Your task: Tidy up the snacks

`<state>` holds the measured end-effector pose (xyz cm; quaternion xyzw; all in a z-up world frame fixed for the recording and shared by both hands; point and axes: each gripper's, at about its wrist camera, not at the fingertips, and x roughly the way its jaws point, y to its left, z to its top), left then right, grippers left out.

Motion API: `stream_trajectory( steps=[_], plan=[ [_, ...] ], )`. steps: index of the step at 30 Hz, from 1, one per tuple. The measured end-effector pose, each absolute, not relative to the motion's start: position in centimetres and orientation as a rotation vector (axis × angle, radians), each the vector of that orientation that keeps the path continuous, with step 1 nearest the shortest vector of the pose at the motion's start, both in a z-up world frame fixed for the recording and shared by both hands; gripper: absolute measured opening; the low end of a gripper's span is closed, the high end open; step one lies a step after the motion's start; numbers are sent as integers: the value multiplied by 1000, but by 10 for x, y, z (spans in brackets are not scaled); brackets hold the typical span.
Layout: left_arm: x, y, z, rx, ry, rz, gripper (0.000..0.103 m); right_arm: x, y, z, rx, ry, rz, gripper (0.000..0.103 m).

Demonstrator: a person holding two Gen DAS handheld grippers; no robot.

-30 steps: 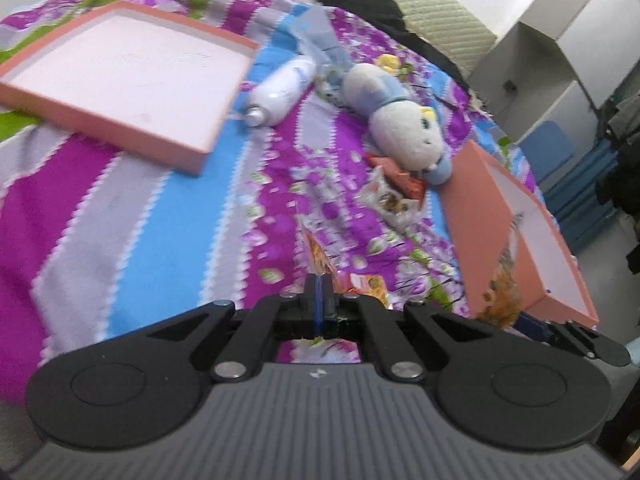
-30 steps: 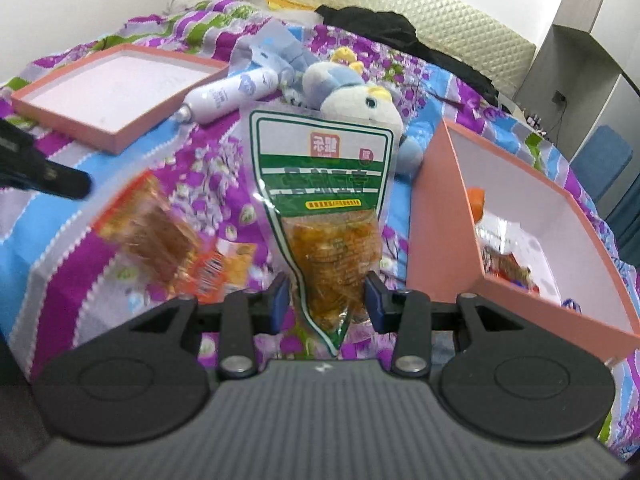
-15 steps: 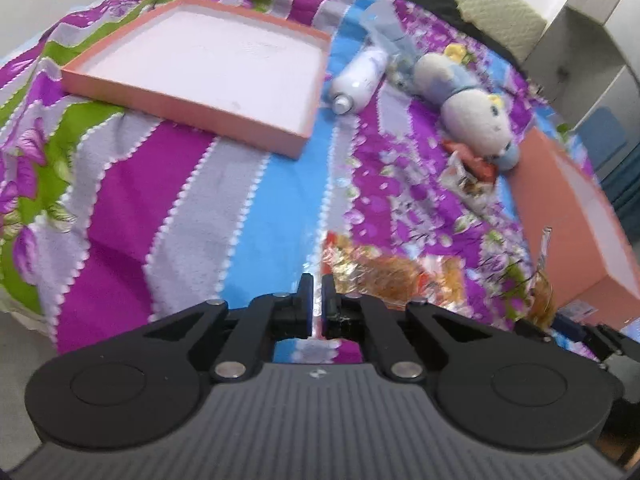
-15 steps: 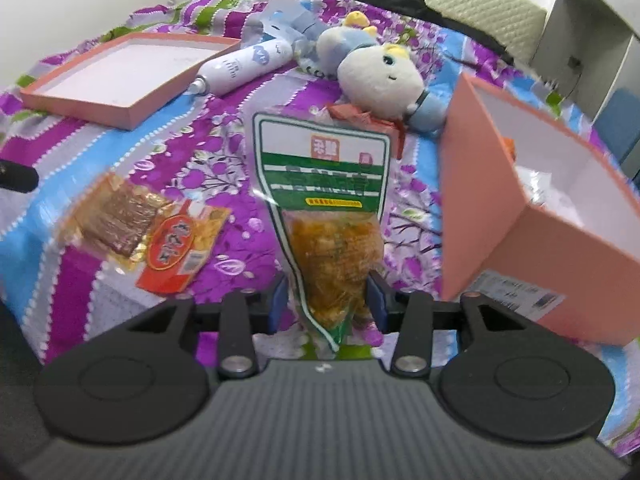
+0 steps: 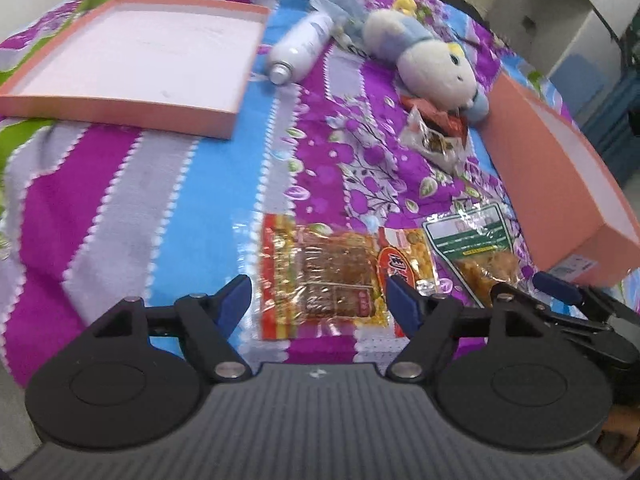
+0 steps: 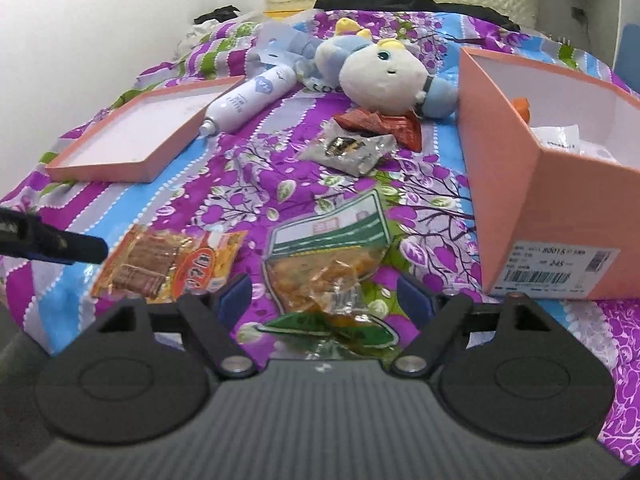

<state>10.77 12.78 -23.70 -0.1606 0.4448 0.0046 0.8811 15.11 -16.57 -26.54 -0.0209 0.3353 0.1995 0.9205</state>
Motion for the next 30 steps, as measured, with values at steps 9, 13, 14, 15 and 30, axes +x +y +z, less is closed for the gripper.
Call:
stream_trajectory(
  steps=[9,13,14,15,30],
  plan=[
    [142,102,-261,-223,981,-2,89,163,-155,-287,-73,730,446,78],
    [144,91,-266,-151,975,-1,89,161,-153,-291,-116,726,454,71],
    [144,89,-267,-133,980,4,88,160,-152,-291,-129,722,456,69],
    [144,85,-269,-109,985,10,88,159,-151,-291,-135,722,456,67],
    [148,78,-262,-70,1018,27,59,156,-156,-276,-94,752,422,54]
  ],
)
